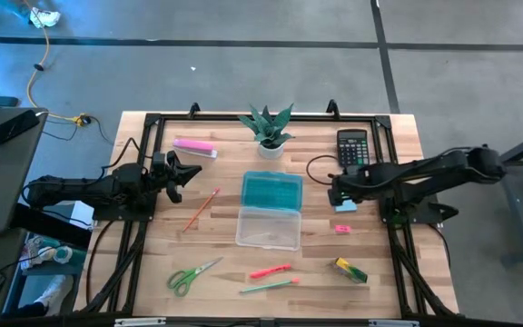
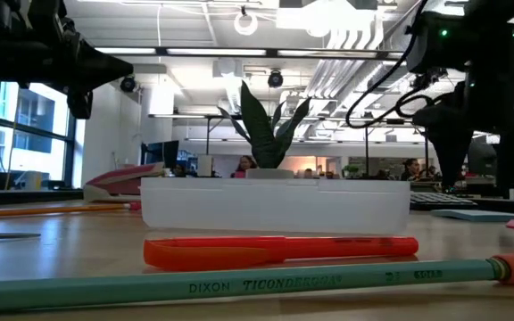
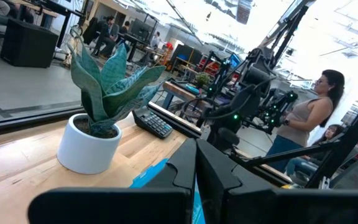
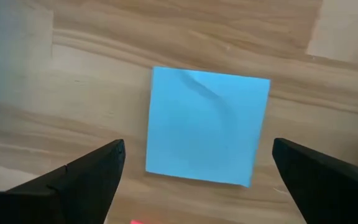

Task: Pack school essentials
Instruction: Put the blue sticky notes into the blue supply box

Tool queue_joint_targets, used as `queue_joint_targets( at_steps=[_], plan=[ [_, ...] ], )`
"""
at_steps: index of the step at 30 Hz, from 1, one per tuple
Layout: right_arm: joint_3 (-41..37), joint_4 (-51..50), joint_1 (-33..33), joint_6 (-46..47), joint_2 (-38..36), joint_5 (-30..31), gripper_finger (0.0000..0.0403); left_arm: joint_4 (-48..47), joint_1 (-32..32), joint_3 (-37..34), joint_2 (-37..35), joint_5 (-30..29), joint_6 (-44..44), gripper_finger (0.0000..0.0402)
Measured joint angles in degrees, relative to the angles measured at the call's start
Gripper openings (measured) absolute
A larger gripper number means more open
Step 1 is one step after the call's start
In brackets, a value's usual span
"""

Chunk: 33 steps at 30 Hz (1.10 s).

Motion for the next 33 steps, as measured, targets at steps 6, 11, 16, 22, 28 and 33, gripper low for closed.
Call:
queue_joint_targets(
  at_steps=[6, 11, 16, 22, 28, 33],
  plan=[
    [0.0, 1.9, 0.0, -0.2, 3.7, 0.0, 0.0399, 0.0, 0.0, 0.0, 0.0, 0.0, 0.0, 0.0000],
    [0.0, 2.8, 0.0, -0.2, 6.3, 0.0, 0.0399, 0.0, 0.0, 0.0, 0.0, 0.0, 0.0, 0.0000],
    [0.0, 3.3, 0.0, -0.2, 8.8, 0.1, 0.0399, 0.0, 0.0, 0.0, 0.0, 0.0, 0.0, 0.0000],
    [0.0, 4.2, 0.6, 0.3, 10.8, 0.6, 0.0399, 0.0, 0.0, 0.0, 0.0, 0.0, 0.0, 0.0000],
    [0.3, 5.5, 1.0, 0.4, 13.5, 0.3, 0.0399, 0.0, 0.0, 0.0, 0.0, 0.0, 0.0, 0.0000],
    [0.3, 5.6, 1.0, 0.4, 14.7, 0.2, 0.0393, 0.0, 0.0, 0.0, 0.0, 0.0, 0.0, 0.0000]
  ],
)
